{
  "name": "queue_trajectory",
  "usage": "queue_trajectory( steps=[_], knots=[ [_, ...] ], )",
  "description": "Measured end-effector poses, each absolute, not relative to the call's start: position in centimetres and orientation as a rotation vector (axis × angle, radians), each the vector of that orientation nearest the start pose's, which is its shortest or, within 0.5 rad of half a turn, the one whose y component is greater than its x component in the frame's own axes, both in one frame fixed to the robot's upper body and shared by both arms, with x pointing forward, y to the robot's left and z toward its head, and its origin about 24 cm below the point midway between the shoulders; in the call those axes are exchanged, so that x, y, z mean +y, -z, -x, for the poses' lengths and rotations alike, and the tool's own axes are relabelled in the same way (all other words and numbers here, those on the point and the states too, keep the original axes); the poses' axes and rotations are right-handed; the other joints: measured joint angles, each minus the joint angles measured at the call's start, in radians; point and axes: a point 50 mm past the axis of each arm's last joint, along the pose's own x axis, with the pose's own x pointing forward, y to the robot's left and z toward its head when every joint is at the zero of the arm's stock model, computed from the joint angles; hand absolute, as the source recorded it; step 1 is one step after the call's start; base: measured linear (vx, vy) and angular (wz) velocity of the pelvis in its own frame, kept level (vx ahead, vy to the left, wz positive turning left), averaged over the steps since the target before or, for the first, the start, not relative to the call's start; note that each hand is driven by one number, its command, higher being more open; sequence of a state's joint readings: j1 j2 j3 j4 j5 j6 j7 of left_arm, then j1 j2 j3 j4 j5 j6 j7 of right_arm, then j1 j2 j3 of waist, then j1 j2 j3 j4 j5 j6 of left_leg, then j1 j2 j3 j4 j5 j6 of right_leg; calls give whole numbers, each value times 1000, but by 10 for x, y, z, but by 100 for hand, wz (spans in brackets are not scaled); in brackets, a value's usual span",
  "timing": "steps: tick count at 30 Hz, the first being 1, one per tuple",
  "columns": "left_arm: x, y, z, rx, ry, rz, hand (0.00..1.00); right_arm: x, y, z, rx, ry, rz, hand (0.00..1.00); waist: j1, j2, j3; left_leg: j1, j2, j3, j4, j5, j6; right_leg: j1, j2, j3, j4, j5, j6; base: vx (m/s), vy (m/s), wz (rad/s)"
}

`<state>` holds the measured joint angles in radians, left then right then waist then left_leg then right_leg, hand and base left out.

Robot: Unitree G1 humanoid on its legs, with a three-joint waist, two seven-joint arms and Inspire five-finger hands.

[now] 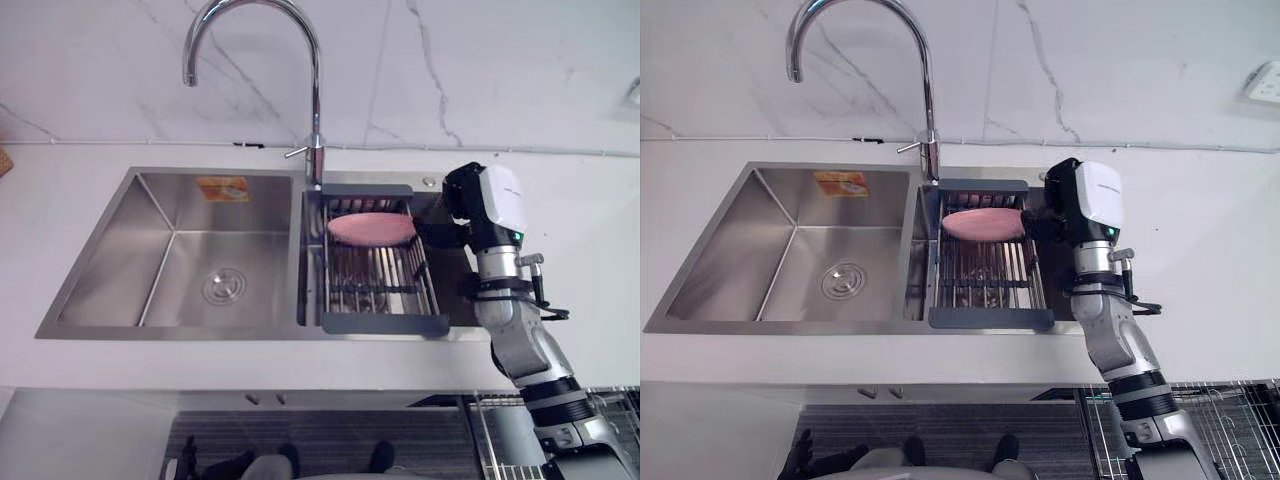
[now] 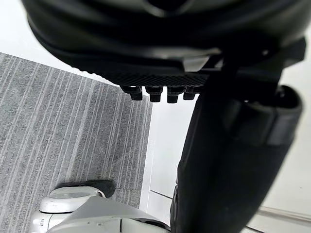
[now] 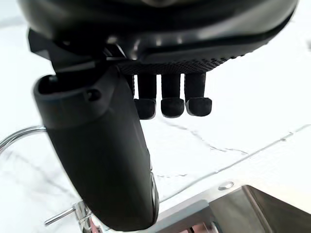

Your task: Walk over to the sink, pick up the cup, carry it to the dishwasher, place the cup inside the dishwasher, then close the dishwasher door

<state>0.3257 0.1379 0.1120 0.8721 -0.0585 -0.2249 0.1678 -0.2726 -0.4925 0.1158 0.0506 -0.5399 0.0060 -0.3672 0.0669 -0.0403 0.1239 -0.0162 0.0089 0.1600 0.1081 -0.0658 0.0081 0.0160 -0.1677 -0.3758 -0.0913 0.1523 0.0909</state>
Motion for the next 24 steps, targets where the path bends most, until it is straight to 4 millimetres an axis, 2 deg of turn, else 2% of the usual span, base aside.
queue_trajectory(
  steps=[2, 3, 17, 24],
  knots=[
    [235, 143, -50, 934, -419, -124, 100, -205, -128, -297, -402, 272, 972, 0, 0, 0, 0, 1, 0, 0, 0, 0, 0, 1, 0, 0, 0, 0, 0, 0, 0, 0],
    [234, 143, -50, 931, -418, -123, 100, -203, -127, -298, -395, 260, 964, 100, 1, 0, 0, 2, 0, 0, 0, 0, 0, 2, 0, 0, 0, 0, 0, 0, 0, 0],
    [234, 143, -48, 943, -420, -122, 100, -194, -123, -300, -334, 65, 1014, 100, 0, -4, -2, 8, -3, 0, -6, 1, 2, 4, -3, 0, 0, 0, 0, -2, 1, 0],
    [236, 143, -46, 944, -437, -119, 100, -178, -159, -280, -541, 11, 1015, 100, -3, -14, -7, 15, 1, 18, -7, -3, 3, 3, 0, 16, 0, 0, 0, -1, 0, -6]
  ],
)
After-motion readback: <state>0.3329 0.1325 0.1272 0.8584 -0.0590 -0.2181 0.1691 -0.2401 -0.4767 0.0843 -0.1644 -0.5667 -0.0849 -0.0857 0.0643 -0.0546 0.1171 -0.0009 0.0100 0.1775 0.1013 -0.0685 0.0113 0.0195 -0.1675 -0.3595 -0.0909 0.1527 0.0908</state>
